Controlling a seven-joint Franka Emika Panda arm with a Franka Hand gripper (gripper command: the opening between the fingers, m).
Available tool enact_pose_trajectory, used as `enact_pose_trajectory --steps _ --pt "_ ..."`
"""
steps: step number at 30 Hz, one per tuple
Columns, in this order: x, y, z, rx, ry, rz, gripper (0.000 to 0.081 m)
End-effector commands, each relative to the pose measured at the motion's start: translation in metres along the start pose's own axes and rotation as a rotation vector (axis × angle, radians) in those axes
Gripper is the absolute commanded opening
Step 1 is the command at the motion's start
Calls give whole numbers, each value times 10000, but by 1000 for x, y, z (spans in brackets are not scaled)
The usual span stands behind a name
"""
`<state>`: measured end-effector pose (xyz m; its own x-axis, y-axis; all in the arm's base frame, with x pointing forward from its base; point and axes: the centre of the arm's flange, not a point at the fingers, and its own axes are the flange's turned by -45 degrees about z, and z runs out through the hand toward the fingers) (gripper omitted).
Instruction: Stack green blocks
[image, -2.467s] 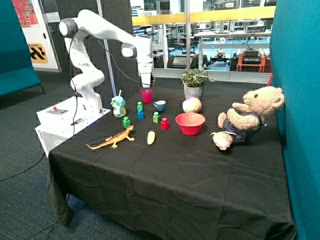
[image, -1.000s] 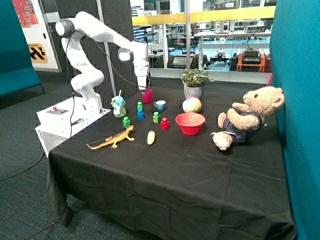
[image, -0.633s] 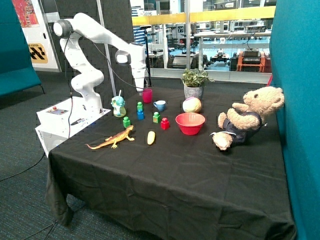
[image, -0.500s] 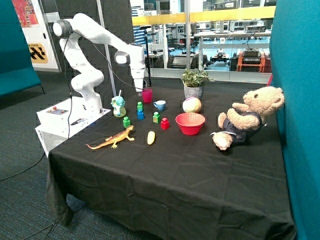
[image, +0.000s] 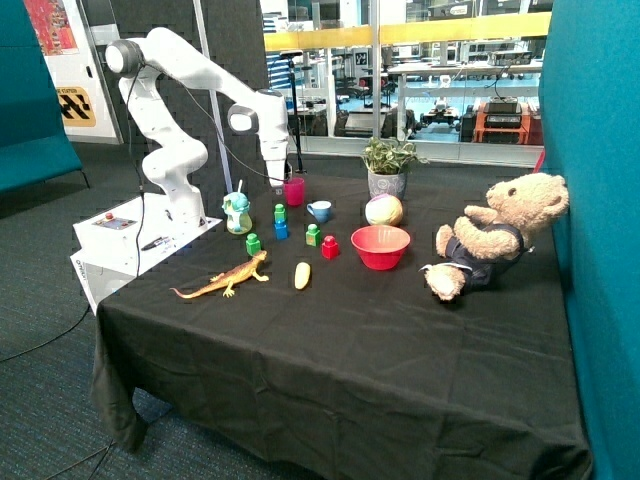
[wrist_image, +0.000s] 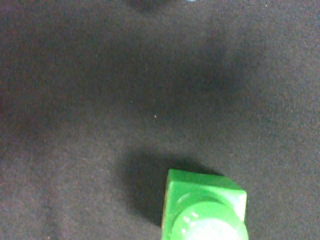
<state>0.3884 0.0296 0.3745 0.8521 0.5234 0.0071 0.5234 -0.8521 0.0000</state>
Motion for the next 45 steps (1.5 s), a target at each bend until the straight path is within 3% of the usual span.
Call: enact_pose_trajectory --steps 1,25,45 --pt "8 2 7 0 -71 99 808" --pt "-22 -18 29 1 -71 -285 808" --pt "-20 -22 43 1 -71 -234 641"
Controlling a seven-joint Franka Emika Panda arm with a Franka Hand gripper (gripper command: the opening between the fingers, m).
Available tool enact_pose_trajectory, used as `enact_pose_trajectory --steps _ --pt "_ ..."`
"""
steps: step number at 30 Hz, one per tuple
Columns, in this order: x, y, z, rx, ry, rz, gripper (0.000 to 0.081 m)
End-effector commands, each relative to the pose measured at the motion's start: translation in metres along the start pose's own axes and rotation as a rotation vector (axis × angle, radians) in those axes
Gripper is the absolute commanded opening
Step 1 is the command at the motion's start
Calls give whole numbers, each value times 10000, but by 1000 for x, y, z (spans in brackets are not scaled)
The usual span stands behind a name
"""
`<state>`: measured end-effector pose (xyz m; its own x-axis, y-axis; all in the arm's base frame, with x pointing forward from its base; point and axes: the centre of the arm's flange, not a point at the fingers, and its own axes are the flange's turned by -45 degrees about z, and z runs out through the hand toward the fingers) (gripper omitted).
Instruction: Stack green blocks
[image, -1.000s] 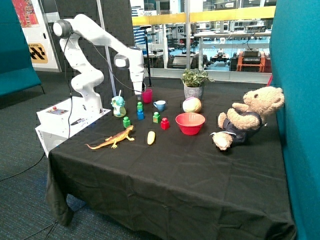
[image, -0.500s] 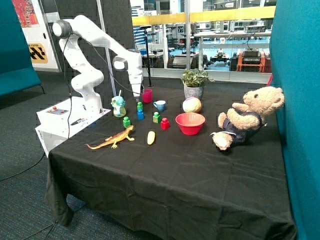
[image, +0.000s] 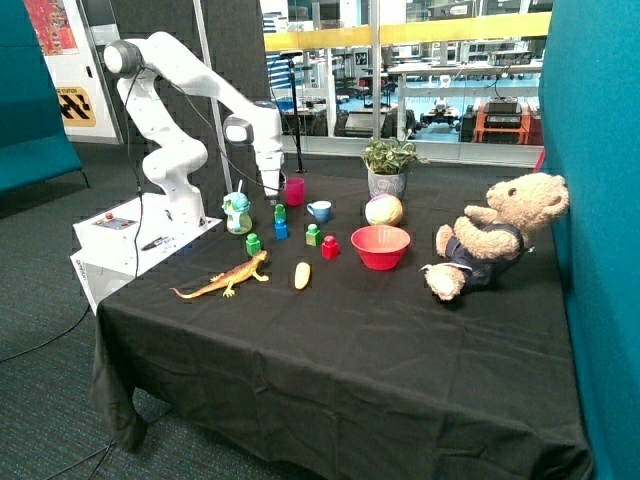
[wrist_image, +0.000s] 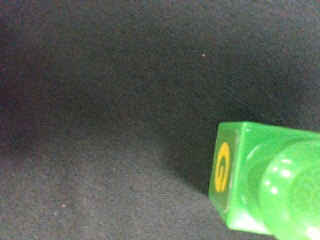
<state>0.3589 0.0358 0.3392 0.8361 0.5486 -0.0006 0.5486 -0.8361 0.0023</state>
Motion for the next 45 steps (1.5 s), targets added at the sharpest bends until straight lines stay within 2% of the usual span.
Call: enact_pose_trajectory --steps 1,8,11,17,21,45 --pt "3 -2 8 23 6 63 630" --pt "7 1 10 23 6 139 622" --pt "9 3 11 23 6 189 652" --pt "17 9 16 23 6 365 612" --pt "20 10 17 23 6 413 627" --pt "14 3 22 23 6 361 610"
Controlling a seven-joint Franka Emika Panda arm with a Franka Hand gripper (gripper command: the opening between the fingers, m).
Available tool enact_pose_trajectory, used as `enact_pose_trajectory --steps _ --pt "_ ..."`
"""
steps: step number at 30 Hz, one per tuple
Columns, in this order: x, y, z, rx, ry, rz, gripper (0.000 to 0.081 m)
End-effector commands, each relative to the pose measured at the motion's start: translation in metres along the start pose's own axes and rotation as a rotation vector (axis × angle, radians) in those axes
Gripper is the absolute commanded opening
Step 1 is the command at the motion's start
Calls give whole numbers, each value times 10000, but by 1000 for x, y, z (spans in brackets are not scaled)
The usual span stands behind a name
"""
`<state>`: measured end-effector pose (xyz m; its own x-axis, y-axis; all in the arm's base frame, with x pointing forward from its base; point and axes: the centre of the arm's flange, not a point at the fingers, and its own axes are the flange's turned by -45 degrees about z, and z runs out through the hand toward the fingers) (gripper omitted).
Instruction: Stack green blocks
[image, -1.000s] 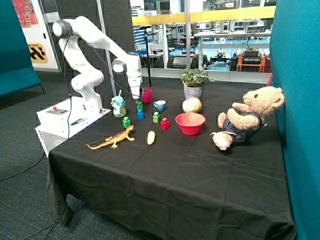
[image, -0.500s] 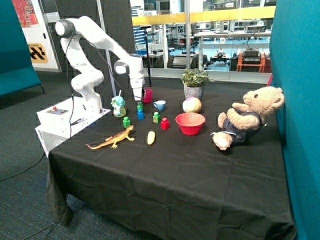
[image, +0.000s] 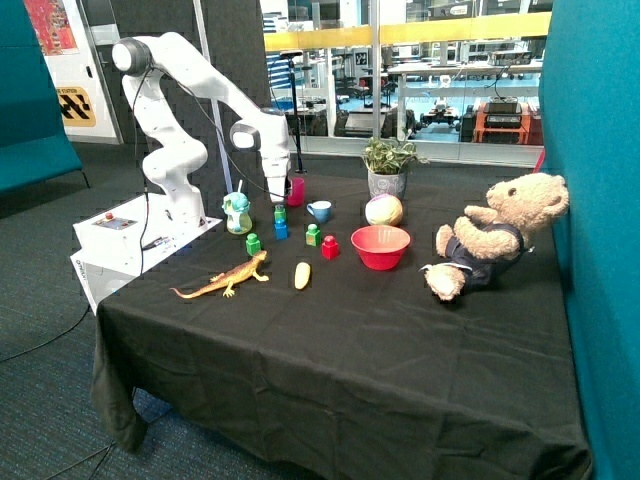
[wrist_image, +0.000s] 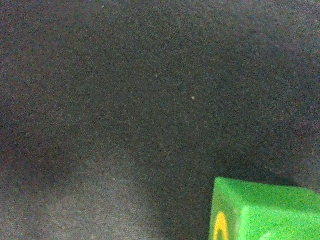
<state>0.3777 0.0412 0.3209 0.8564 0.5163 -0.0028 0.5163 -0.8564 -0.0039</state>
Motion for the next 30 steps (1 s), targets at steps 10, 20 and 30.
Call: enact_pose_trajectory --steps 10,20,30 --pt "-8 -4 7 -39 28 -27 608" --pt "-7 -1 8 -39 28 77 562" --pt "-4 1 7 -39 28 122 465"
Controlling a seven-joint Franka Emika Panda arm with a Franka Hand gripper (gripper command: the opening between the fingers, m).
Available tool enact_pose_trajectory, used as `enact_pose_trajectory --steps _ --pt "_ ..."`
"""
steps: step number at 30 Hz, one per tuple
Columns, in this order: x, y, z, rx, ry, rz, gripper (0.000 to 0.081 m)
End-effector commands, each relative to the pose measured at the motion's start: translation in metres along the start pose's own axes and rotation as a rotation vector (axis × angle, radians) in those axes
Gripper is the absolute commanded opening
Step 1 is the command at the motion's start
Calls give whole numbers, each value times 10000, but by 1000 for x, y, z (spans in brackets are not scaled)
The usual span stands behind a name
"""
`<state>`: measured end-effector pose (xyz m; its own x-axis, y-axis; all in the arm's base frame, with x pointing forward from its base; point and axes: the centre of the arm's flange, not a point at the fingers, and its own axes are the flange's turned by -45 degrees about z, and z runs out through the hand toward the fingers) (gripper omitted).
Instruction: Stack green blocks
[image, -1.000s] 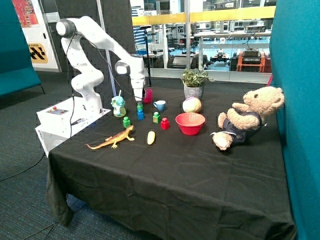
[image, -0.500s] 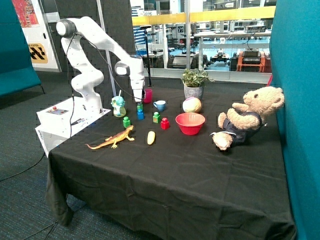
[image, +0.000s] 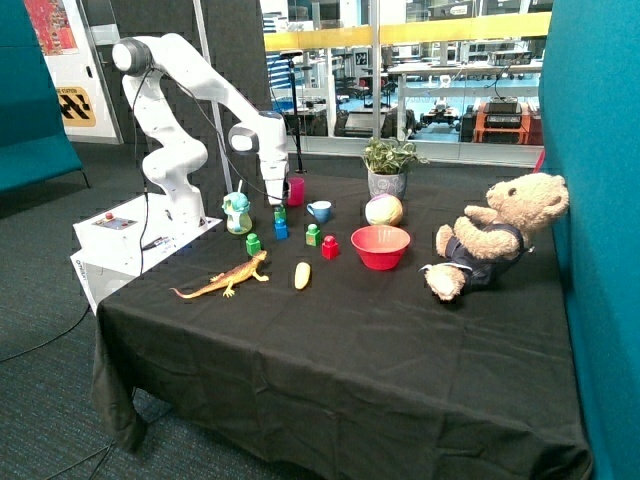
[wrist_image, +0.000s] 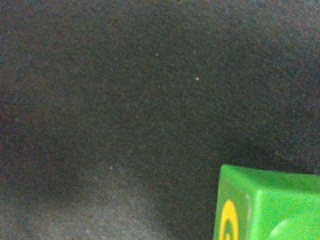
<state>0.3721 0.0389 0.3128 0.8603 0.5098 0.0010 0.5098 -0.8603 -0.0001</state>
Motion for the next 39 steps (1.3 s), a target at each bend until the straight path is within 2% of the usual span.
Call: enact_pose_trajectory --steps 1,7,16,28,31,39 --pt "2 2 -1 -1 -10 47 461" --pt "3 2 -1 -1 -10 54 348" --pt "4 5 -1 -1 -10 127 282" --pt "1 8 0 -1 -10 169 265" --pt "0 9 1 -1 -10 178 288" --pt "-5 8 5 -1 -10 172 282"
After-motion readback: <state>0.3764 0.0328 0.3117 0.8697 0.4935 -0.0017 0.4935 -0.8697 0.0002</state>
